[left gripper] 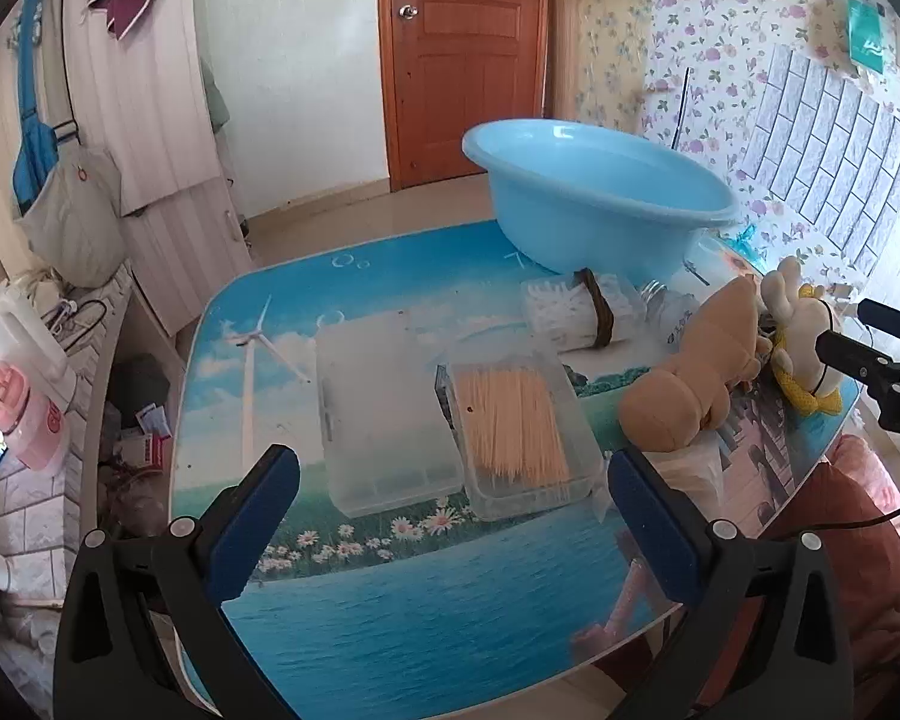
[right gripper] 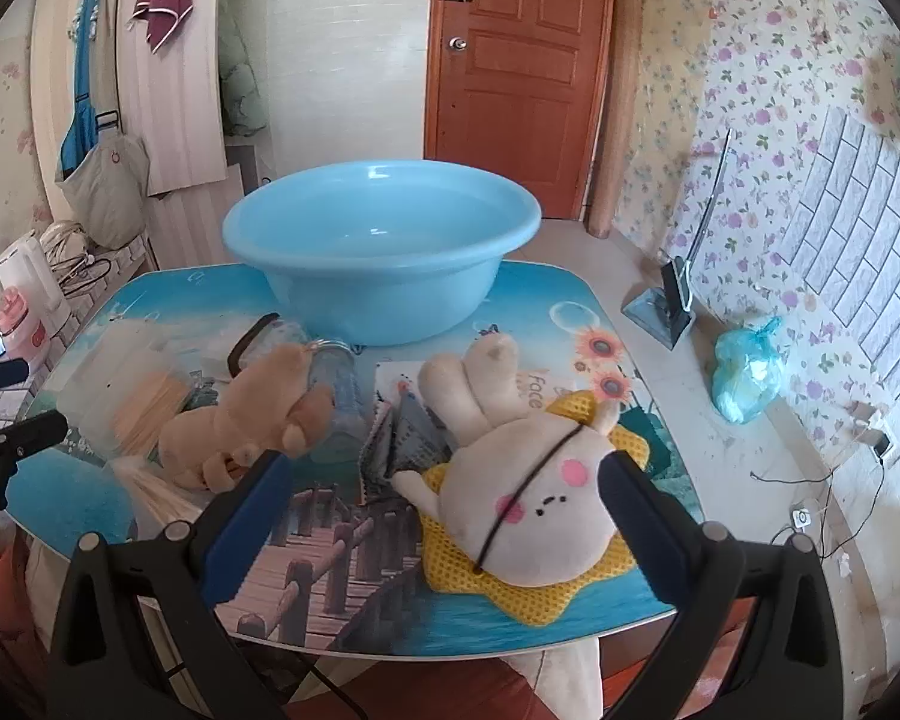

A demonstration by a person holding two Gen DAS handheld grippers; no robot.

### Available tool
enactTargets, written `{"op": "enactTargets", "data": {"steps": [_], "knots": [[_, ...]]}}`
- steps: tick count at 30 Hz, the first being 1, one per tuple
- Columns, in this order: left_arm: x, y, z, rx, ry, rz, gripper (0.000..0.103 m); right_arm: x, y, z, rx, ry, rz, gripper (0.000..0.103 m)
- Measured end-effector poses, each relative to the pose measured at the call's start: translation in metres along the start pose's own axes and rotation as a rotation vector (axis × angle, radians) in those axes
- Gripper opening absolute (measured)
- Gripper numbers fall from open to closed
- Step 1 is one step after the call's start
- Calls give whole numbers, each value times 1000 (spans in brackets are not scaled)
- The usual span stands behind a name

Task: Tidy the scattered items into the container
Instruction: 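Reach the left tool to the clear plastic box while the right tool approaches the white bunny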

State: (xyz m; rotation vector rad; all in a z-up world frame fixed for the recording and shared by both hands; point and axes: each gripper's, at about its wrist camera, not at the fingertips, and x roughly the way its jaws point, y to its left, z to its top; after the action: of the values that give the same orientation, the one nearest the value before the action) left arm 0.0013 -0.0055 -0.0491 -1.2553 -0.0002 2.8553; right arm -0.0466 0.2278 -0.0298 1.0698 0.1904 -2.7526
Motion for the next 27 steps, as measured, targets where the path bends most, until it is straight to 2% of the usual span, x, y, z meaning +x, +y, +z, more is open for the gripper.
{"op": "enactTargets", "data": {"steps": [4, 13, 27], "knots": [[3, 0, -1, 7, 3, -1, 103, 0, -4, -1, 7, 2, -6, 103], [12, 32, -6, -87, 40, 19, 103, 4, -9, -2, 23, 17, -6, 103], [35, 54, -10, -146, 81, 30, 103, 19, 0, -8, -9, 79, -42, 103]]}}
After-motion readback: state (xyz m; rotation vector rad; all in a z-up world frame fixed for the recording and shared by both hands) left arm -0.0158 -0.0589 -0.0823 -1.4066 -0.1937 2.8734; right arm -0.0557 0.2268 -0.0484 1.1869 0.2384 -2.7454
